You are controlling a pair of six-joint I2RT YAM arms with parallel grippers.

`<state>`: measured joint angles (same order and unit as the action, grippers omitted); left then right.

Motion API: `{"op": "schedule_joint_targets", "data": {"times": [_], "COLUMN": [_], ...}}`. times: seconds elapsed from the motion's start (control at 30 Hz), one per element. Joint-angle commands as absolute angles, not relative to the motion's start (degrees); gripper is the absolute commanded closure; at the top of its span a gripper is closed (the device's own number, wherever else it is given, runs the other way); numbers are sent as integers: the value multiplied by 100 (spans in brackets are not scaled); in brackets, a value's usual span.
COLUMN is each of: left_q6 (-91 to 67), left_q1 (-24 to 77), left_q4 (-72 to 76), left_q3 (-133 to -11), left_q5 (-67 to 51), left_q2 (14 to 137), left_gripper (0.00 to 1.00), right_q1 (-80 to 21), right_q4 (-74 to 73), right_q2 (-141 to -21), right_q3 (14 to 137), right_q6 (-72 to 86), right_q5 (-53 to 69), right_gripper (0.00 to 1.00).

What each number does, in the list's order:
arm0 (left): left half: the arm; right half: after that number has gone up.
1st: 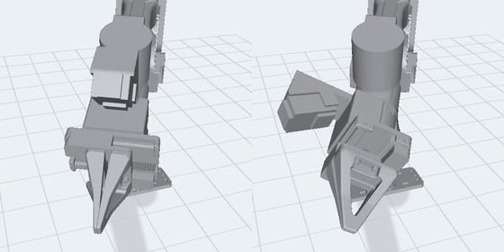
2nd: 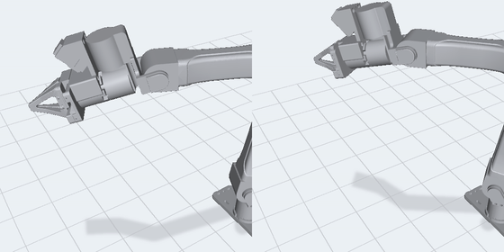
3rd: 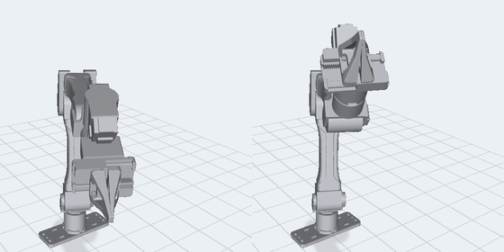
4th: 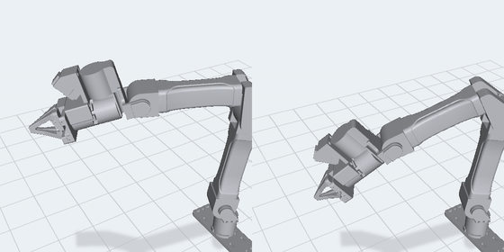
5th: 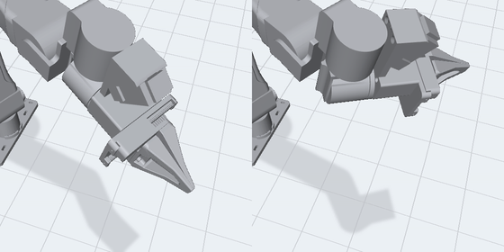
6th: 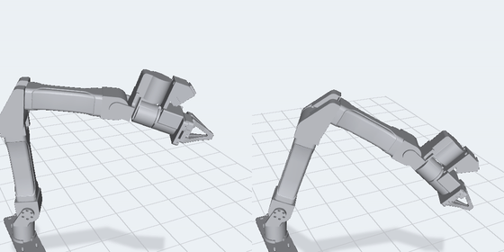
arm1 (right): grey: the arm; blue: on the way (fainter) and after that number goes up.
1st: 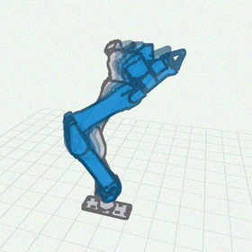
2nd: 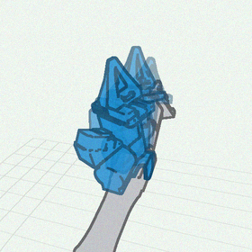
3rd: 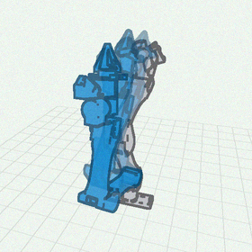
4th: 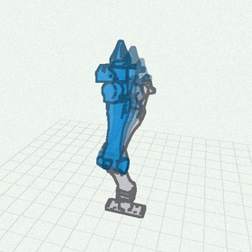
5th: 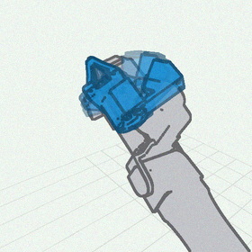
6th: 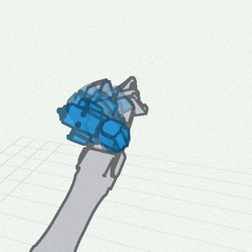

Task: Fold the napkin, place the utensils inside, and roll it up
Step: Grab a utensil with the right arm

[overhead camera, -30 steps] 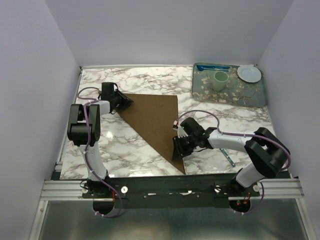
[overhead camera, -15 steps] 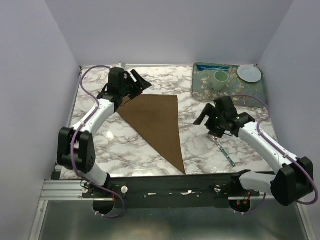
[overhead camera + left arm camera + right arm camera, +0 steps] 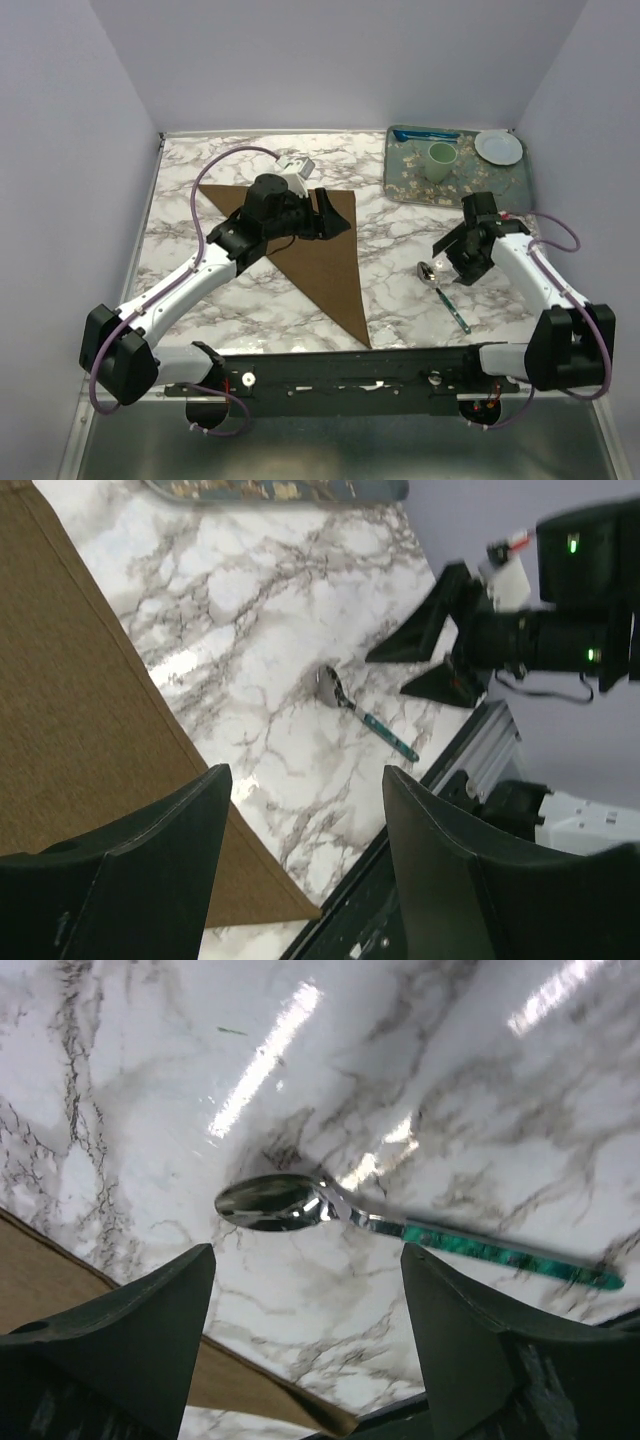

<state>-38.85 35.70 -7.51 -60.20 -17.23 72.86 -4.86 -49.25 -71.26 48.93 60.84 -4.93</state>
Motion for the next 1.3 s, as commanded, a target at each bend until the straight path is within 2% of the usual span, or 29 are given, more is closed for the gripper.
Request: {"op": "schedule_joint_targets", "data": {"times": [0.0, 0.13, 0.23, 0.27, 0.37, 0.47, 0.73, 0.77, 0.87, 0.97, 1.03, 1.13, 1.17, 1.27], "left_q6": [-3674, -3647, -3691, -3674, -3656, -3656, -3762, -3762, -3762, -3814, -3858, -3946, -3972, -4087], "left_q1": [3630, 3630, 3621, 3621, 3621, 3630, 3604, 3612, 3577, 3516, 3472, 3445, 3437, 3436], "left_q4": [-633, -598, -475, -492, -475, -448, -343, -343, -360, -325, -290, -185, -124, -36], "left_q3": [-5529, -5476, -5388, -5362, -5239, -5194, -5203, -5203, -5195, -5124, -5036, -4992, -4992, -5089], "left_q5": [-2285, -2452, -2698, -2777, -2856, -2900, -3093, -3102, -3103, -3190, -3234, -3304, -3339, -3541], "left_q2": [6829, 6741, 6697, 6689, 6636, 6627, 6653, 6653, 6636, 6627, 6610, 6565, 6592, 6662], "left_gripper": [30, 30, 30, 30, 30, 30, 30, 29, 30, 30, 30, 30, 30, 30], "right_q1": [-457, -457, -457, -457, -457, -492, -1115, -1255, -1414, -1485, -1494, -1494, -1494, -1494], "right_q4": [-4518, -4080, -3606, -3525, -3393, -3200, -2935, -2936, -2892, -3093, -3800, -4419, -4438, -4070], "right_q2": [-7786, -7972, -7919, -7936, -8103, -8252, -8709, -8762, -8921, -8799, -8667, -8281, -8131, -7717], "right_q3": [5265, 4633, 4211, 4175, 4114, 4008, 4209, 4253, 4508, 4860, 5087, 4888, 4756, 4474], "right_q6": [3816, 4165, 4500, 4465, 4430, 4613, 5834, 6132, 6546, 6016, 5662, 5318, 5309, 4592], "right_q5": [-669, -282, -133, -123, -123, 280, 405, 404, 474, 221, -443, -720, -721, -275], "right_gripper": [16, 14, 17, 23, 24, 32, 35, 45, 49, 48, 46, 37, 30, 17]}}
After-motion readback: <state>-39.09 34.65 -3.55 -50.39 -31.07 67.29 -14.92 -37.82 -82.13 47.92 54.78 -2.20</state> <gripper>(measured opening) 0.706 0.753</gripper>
